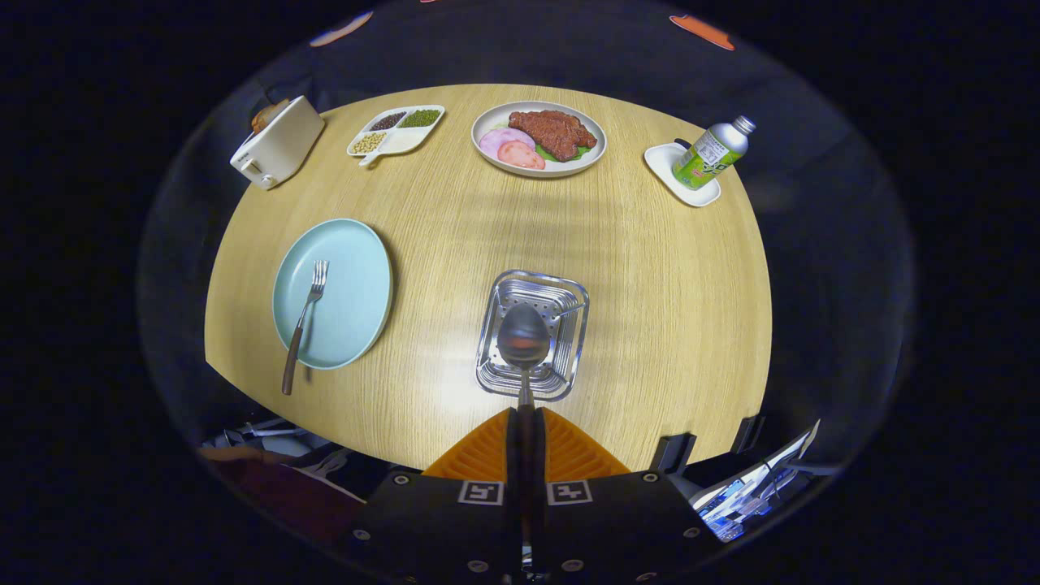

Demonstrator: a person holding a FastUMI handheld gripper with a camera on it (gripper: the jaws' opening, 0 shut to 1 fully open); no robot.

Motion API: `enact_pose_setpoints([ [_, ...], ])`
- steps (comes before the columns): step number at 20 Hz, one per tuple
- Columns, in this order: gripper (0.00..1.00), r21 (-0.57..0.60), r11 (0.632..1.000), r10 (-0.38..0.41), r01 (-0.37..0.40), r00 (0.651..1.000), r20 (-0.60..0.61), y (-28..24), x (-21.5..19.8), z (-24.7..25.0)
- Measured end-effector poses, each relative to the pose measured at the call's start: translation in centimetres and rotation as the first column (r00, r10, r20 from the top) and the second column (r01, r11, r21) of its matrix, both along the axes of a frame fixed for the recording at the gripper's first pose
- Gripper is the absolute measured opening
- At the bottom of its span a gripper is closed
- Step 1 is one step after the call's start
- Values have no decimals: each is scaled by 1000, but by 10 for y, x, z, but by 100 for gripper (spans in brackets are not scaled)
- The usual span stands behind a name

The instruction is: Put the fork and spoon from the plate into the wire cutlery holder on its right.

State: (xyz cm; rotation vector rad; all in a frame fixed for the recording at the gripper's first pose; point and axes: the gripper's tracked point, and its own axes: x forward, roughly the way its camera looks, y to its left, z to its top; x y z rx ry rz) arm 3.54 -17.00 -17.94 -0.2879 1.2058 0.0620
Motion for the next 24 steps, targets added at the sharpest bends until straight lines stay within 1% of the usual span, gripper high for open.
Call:
enact_pose_setpoints([
  [5, 5, -20, 1000, 2, -4, 997, -78, -6, 11, -8],
  [7, 5, -31, 1000, -2, -1, 996, -89, -9, 16, -11],
  [10, 5, -27, 1000, -10, 8, 996, -86, -8, 24, -15],
  [12, 7, -22, 1000, -4, 2, 997, -77, -7, 26, -14],
  [16, 13, -8, 1000, -15, 14, 999, -32, -2, 28, -6],
  [17, 16, -12, 1000, -13, 13, 1000, -13, -2, 28, -1],
  [18, 20, -9, 1000, -13, 14, 1000, 6, 0, 29, 3],
  [22, 62, 42, 999, -28, 24, 996, 85, 22, 30, 17],
  [23, 86, 46, 999, -27, 22, 994, 107, 28, 30, 19],
  [24, 95, 49, 998, -32, 26, 991, 128, 34, 30, 22],
])
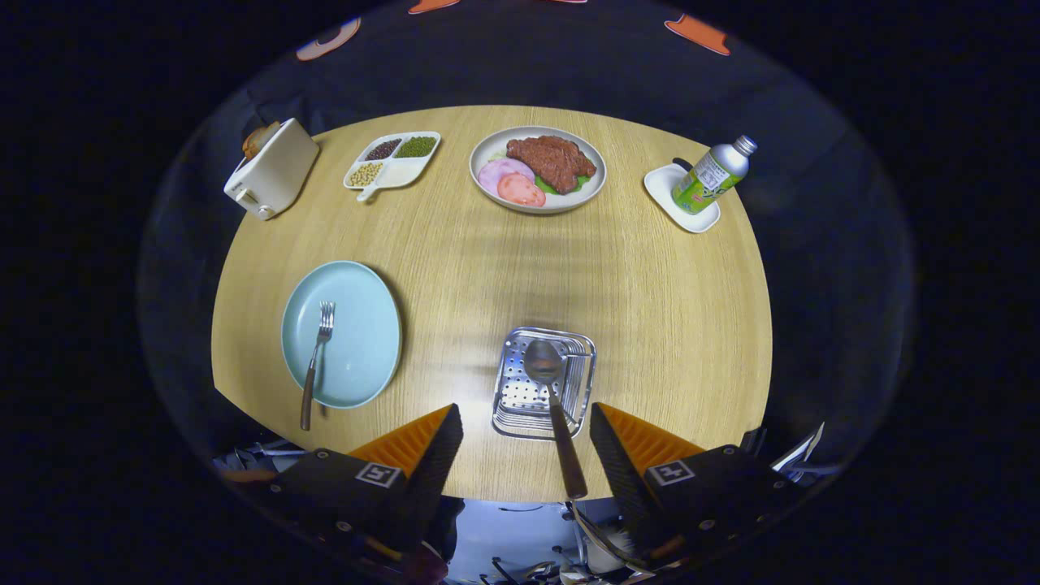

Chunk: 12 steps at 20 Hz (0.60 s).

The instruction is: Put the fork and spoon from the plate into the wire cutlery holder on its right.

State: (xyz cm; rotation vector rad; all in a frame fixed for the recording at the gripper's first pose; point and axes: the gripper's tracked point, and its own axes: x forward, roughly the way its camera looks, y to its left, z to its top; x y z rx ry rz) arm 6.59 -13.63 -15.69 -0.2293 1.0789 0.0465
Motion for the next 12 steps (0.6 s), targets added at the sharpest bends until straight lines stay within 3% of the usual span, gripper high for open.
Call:
enact_pose_setpoints([
  [1, 100, 8, 1000, -4, 4, 1000, 16, 8, 0, 2],
  [12, 100, 58, 996, 62, -72, 986, 157, 118, -12, -7],
])
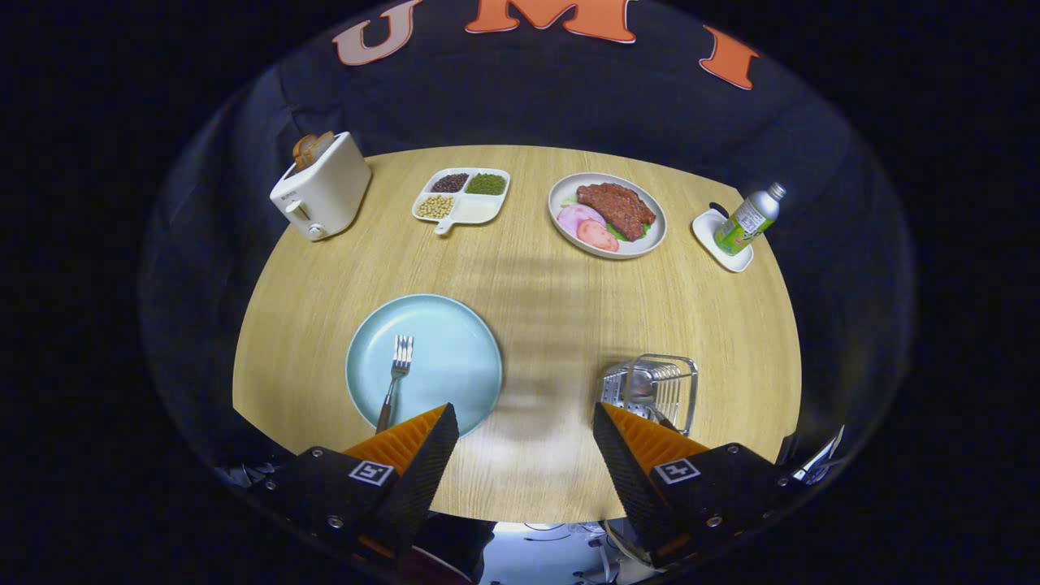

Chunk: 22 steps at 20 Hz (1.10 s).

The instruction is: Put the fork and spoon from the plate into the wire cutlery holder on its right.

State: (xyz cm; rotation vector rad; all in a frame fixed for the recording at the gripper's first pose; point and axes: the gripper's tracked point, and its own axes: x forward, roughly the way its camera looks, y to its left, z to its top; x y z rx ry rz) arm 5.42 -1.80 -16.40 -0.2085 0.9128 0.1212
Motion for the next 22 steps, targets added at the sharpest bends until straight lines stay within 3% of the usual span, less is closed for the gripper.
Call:
enact_pose_setpoints([
  [10, 100, 51, 997, 64, -61, 996, -57, 89, -22, -57],
  [22, 97, 47, 998, 39, -34, 992, -120, 118, -21, -119],
])
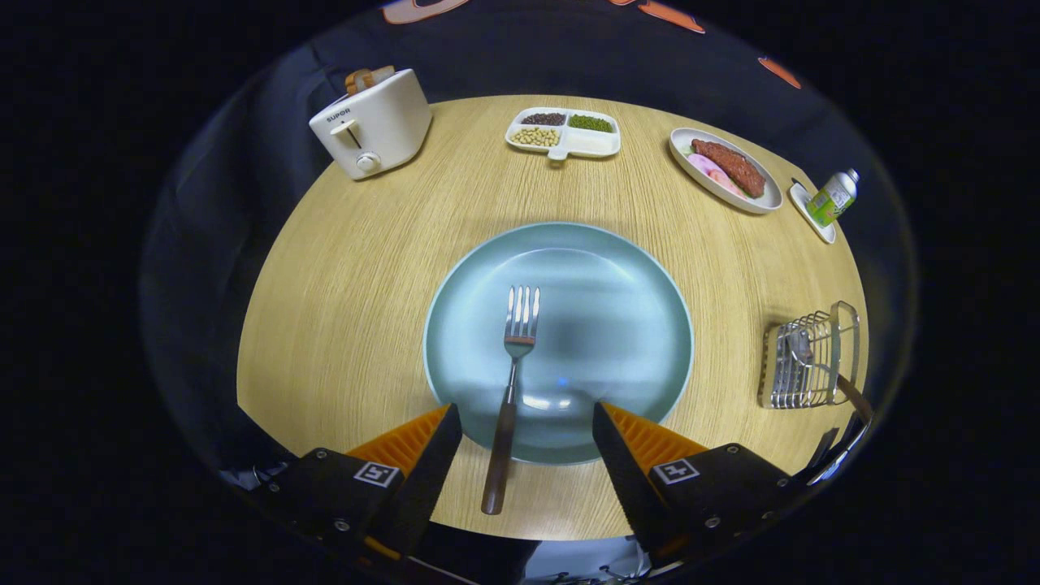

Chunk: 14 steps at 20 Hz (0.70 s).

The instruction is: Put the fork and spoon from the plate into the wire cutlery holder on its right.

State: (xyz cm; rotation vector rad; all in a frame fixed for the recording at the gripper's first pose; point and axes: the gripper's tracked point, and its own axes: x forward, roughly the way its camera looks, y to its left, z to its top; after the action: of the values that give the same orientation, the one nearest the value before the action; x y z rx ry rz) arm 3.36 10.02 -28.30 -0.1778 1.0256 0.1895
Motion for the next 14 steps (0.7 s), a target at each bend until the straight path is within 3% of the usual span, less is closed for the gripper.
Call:
enact_pose_setpoints([
  [4, 85, 7, 999, -31, 31, 1000, -1, -3, 7, -9],
  [8, 72, -4, 1000, -13, 13, 1000, -5, 1, 10, -16],
  [13, 28, 13, 1000, 8, -8, 1000, -30, 12, 6, -25],
  [14, 23, 15, 1000, -8, 8, 1000, -25, 12, 8, -25],
])
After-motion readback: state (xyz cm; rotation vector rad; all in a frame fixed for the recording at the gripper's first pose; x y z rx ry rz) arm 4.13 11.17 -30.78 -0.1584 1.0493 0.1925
